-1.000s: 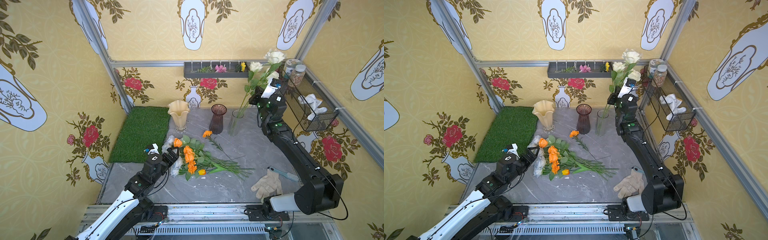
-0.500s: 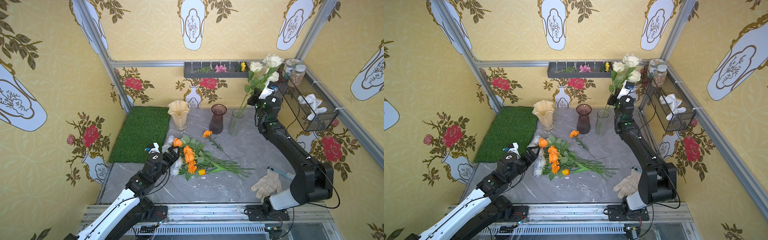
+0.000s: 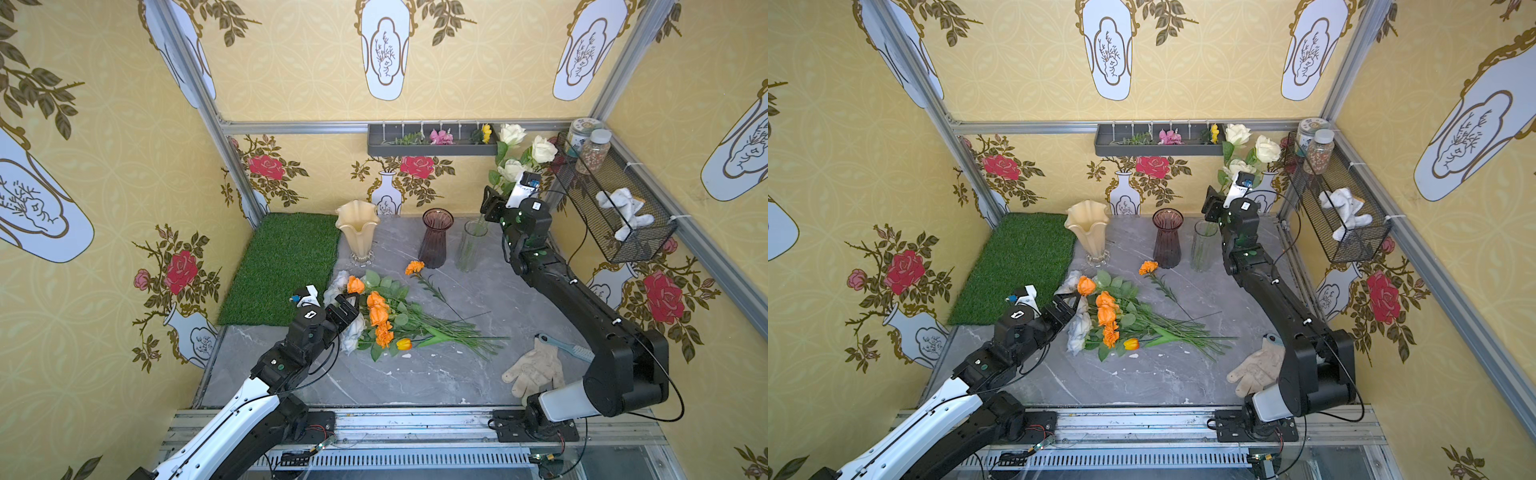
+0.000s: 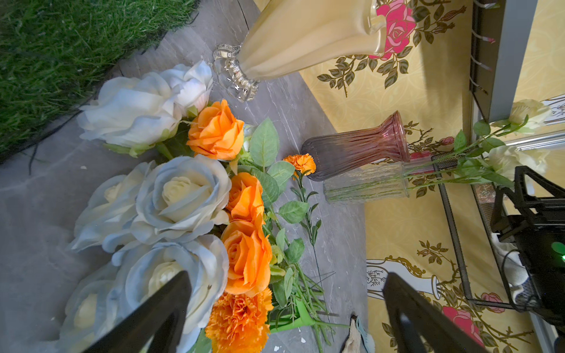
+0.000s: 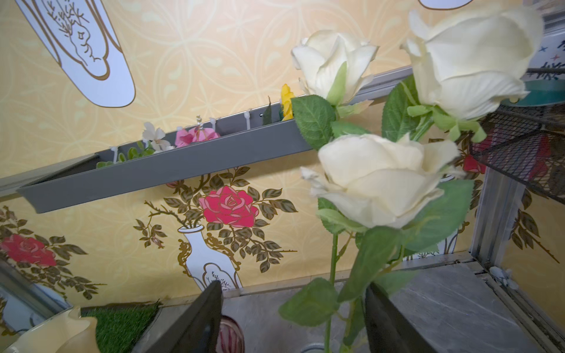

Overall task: Arrange the flowers in different vases according to their colors
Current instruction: Insert the flower into the vase, then pick up the flower at the center of the board.

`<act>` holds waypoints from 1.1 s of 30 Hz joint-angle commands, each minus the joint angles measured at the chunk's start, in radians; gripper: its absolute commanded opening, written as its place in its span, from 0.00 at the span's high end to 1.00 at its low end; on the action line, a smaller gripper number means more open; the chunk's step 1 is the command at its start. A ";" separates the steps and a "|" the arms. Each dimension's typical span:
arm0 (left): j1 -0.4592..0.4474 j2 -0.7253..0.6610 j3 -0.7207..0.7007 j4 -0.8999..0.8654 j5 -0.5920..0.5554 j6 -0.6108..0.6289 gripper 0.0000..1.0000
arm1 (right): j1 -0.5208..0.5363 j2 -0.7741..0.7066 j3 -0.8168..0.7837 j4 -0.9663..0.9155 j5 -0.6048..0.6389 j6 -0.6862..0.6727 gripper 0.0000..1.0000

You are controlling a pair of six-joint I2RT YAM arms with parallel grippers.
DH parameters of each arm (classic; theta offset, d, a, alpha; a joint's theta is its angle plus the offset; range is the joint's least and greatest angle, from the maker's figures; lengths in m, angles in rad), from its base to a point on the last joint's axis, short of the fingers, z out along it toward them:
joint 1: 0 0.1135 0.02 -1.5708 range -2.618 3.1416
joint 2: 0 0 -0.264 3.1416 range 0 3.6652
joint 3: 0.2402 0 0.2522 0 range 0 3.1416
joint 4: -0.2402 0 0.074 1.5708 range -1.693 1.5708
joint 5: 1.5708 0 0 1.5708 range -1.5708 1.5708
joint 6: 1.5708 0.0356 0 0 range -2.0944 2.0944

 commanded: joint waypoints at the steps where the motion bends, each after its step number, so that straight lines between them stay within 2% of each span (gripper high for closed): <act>1: 0.001 -0.015 -0.010 0.032 -0.007 0.005 0.00 | 0.030 -0.053 0.019 -0.101 0.018 -0.033 0.27; 7: 0.001 -0.052 -0.027 0.030 -0.007 -0.004 0.00 | 0.095 -0.172 0.026 -0.386 0.030 0.041 0.27; 15: 0.001 -0.110 -0.051 0.016 -0.002 -0.030 0.00 | 0.147 -0.177 0.015 -0.815 -0.222 0.207 0.31; 20: 0.001 -0.145 -0.060 -0.004 -0.002 -0.043 0.00 | 0.151 -0.059 0.003 -1.007 -0.347 0.230 0.35; 23: 0.001 -0.156 -0.064 -0.010 -0.001 -0.049 0.00 | 0.161 0.021 0.004 -1.037 -0.391 0.207 0.37; 33: 0.001 -0.120 -0.051 -0.006 -0.002 -0.042 0.00 | 0.227 0.302 0.111 -1.047 -0.290 0.033 0.37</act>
